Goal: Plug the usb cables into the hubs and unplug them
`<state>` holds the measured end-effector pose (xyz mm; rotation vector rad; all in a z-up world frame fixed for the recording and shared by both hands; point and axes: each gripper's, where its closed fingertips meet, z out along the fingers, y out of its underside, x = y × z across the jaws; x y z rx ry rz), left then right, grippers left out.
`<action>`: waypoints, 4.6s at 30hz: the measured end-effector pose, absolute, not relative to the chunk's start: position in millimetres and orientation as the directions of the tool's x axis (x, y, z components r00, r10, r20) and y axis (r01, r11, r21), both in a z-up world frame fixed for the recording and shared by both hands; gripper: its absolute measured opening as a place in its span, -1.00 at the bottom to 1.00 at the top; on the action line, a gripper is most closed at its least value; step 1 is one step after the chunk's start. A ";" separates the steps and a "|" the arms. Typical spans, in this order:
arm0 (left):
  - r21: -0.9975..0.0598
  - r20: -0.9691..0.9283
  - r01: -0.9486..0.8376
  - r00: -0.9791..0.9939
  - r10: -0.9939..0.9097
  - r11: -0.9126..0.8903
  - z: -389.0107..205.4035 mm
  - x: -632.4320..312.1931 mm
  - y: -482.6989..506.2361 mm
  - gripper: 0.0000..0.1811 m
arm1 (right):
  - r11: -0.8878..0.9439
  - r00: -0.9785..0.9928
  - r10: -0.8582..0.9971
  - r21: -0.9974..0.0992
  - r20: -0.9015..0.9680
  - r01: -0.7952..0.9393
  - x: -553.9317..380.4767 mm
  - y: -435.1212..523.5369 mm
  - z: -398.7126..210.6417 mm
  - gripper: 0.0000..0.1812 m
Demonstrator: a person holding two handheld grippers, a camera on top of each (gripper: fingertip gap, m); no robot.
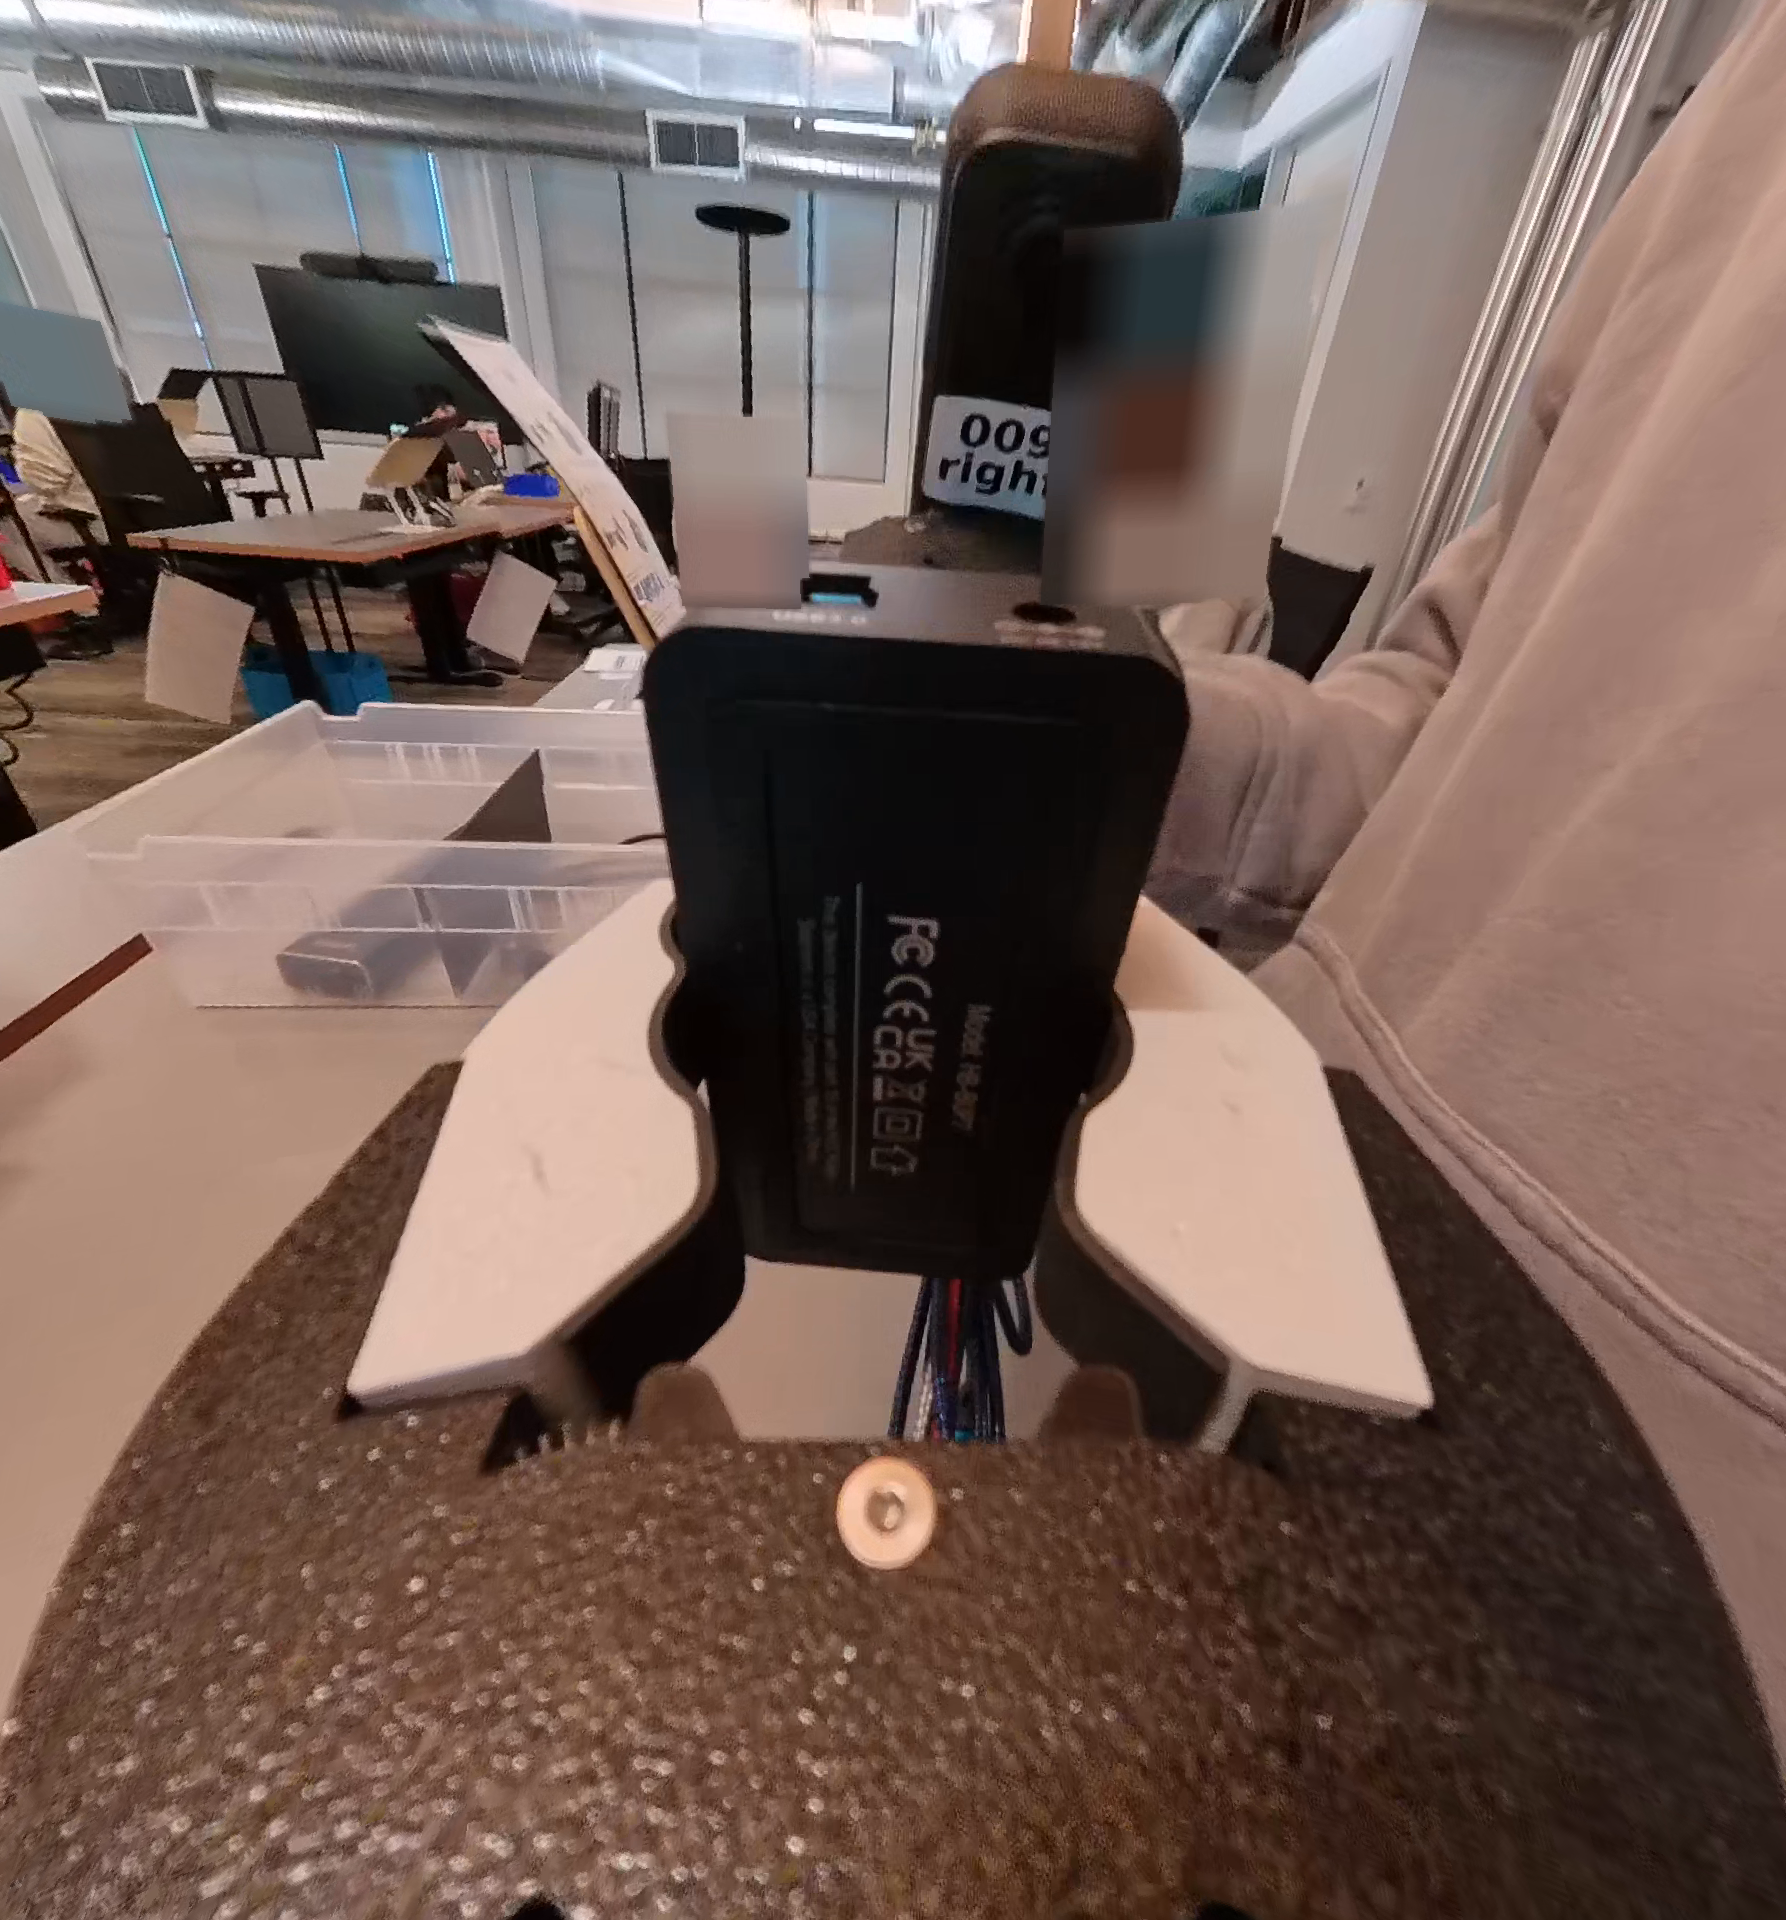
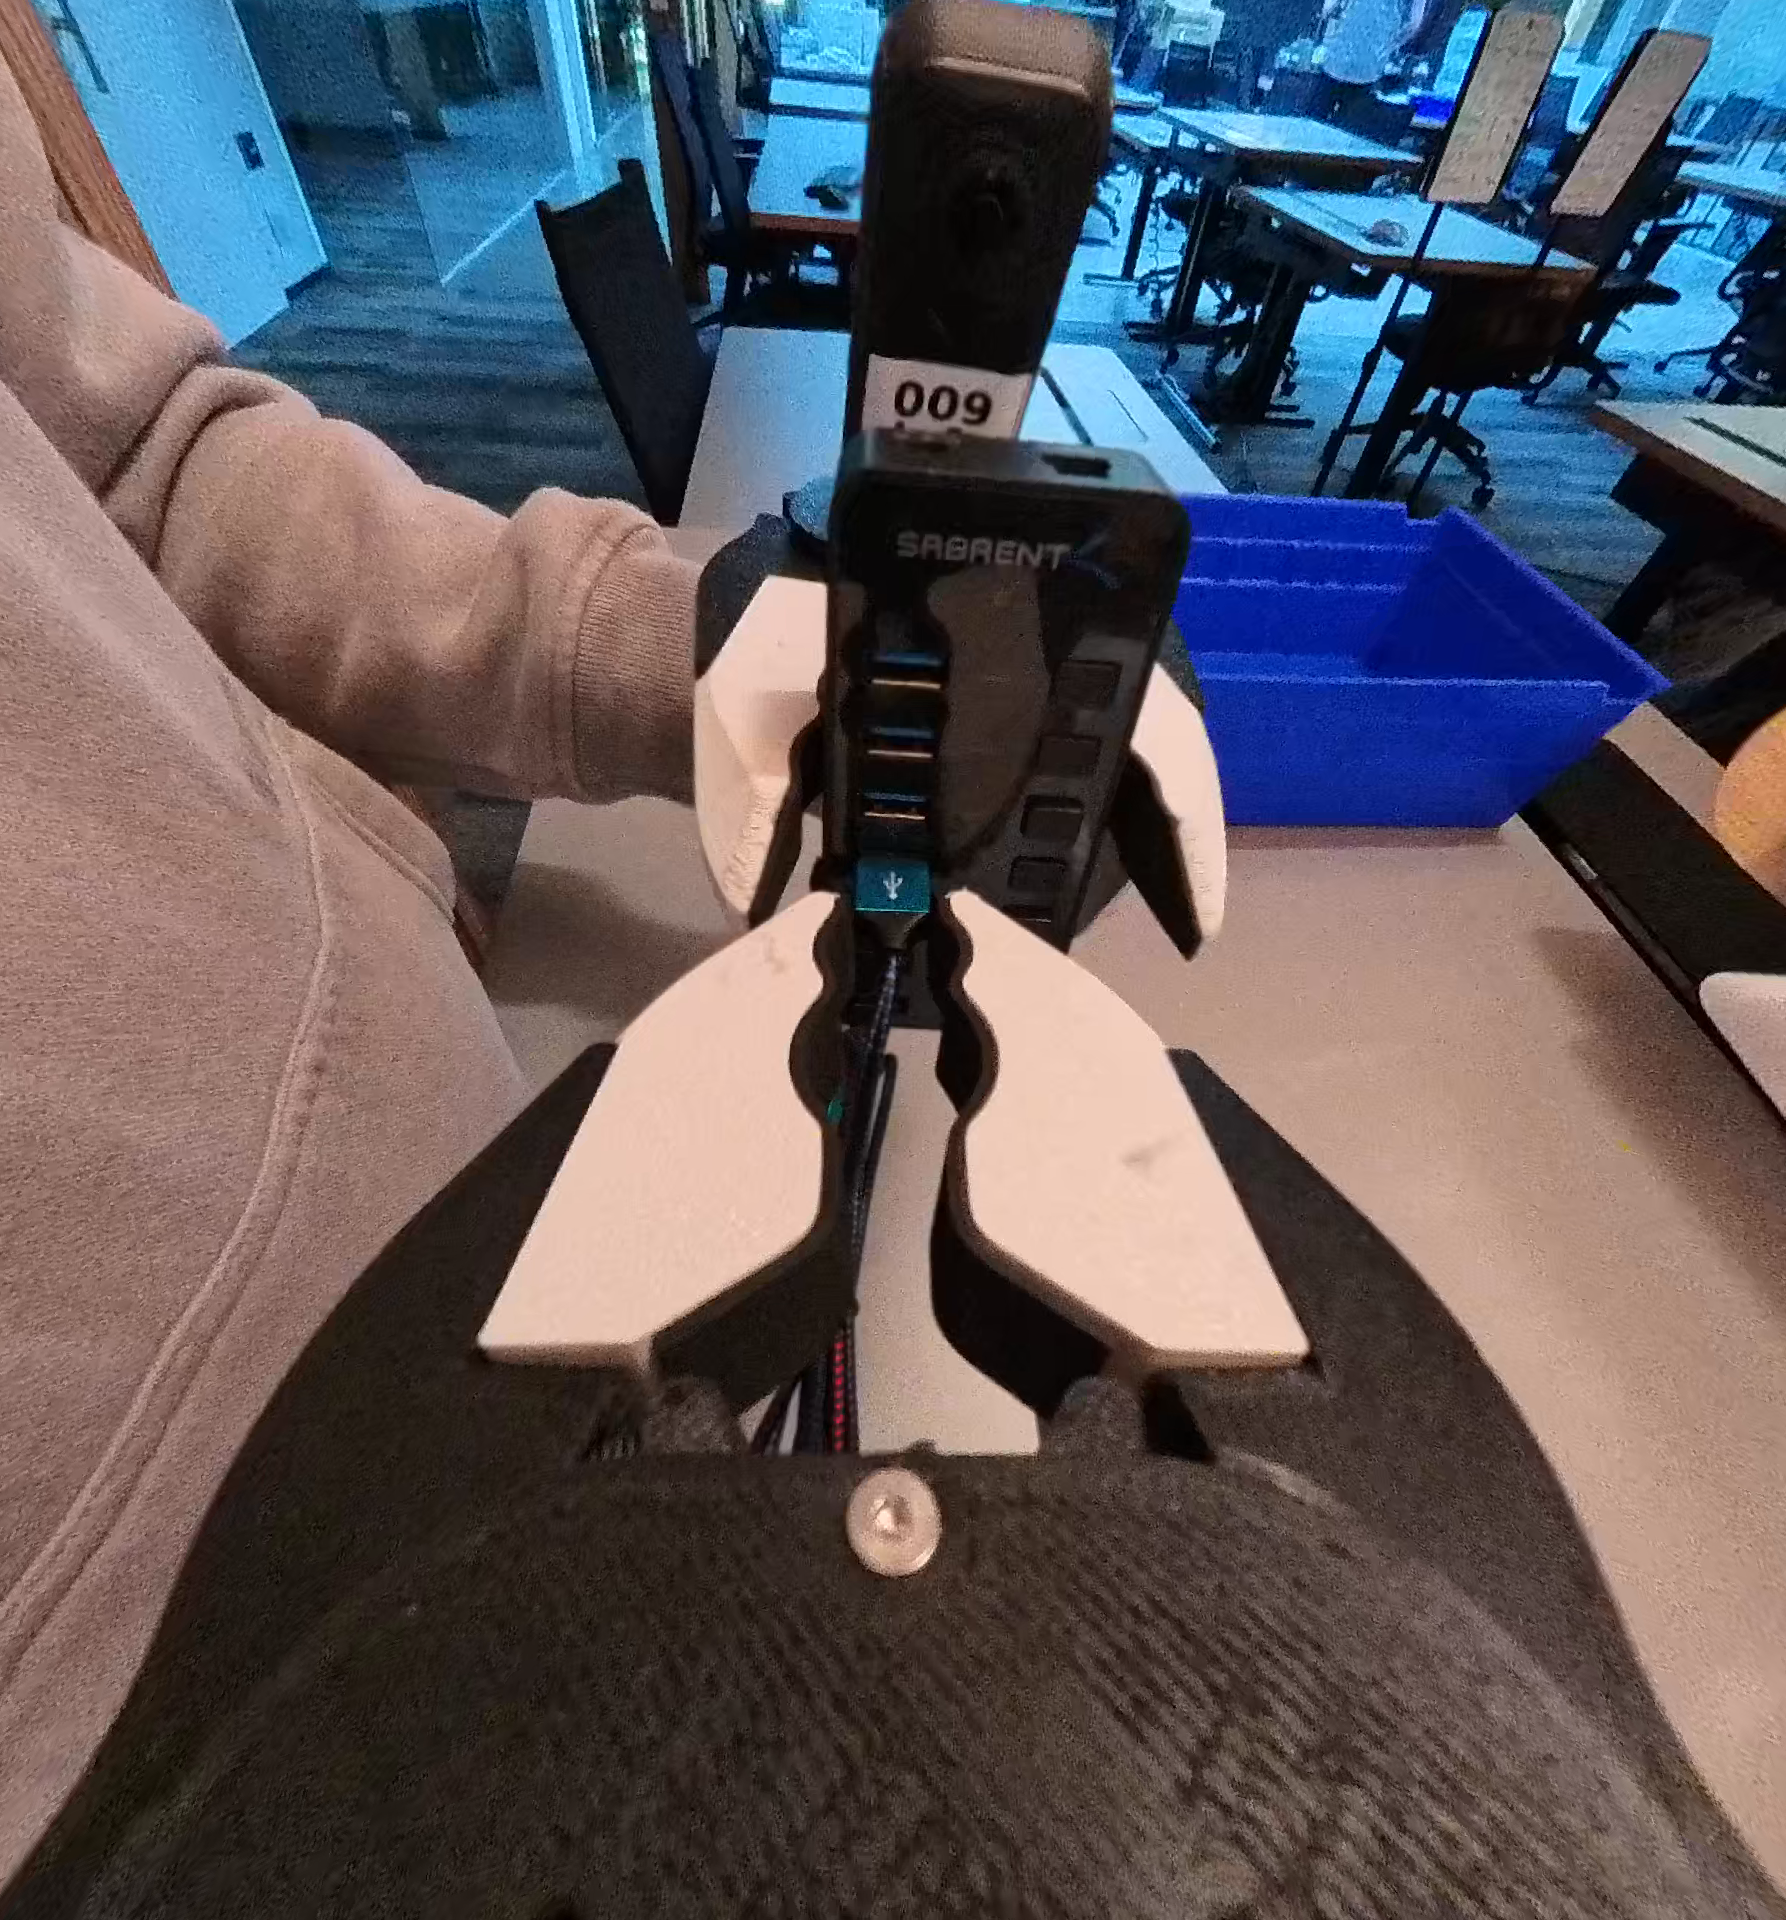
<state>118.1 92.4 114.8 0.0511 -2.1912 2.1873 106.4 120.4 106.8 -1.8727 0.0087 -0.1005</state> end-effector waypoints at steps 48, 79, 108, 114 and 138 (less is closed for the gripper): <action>-0.983 0.181 -0.177 -0.980 -0.081 -0.047 113.8 133.3 109.5 -0.23 | -0.524 0.725 -0.654 -0.820 0.216 -0.229 305.0 -198.2 64.3 -0.44; -0.988 0.127 -0.138 -0.980 -0.155 0.065 87.0 135.1 81.0 -0.07 | -0.333 0.958 -0.224 -0.938 0.177 0.096 170.3 64.8 173.1 -0.35; -0.936 0.319 -0.351 -0.879 -0.354 0.027 62.9 169.7 100.9 -0.45 | -0.860 0.858 -0.463 -0.347 0.223 -0.374 412.6 -152.9 -31.0 -0.35; -0.825 0.523 -0.565 -0.768 -0.370 0.006 70.2 205.6 22.5 -0.38 | -0.608 0.686 -0.705 -0.651 0.179 -0.454 392.1 -164.9 24.1 -0.30; -0.722 -0.028 -0.545 -0.593 -0.805 0.426 -23.8 322.3 -112.3 -0.60 | 0.084 0.053 -0.991 -0.882 -0.122 -0.463 123.3 -218.1 32.6 -0.14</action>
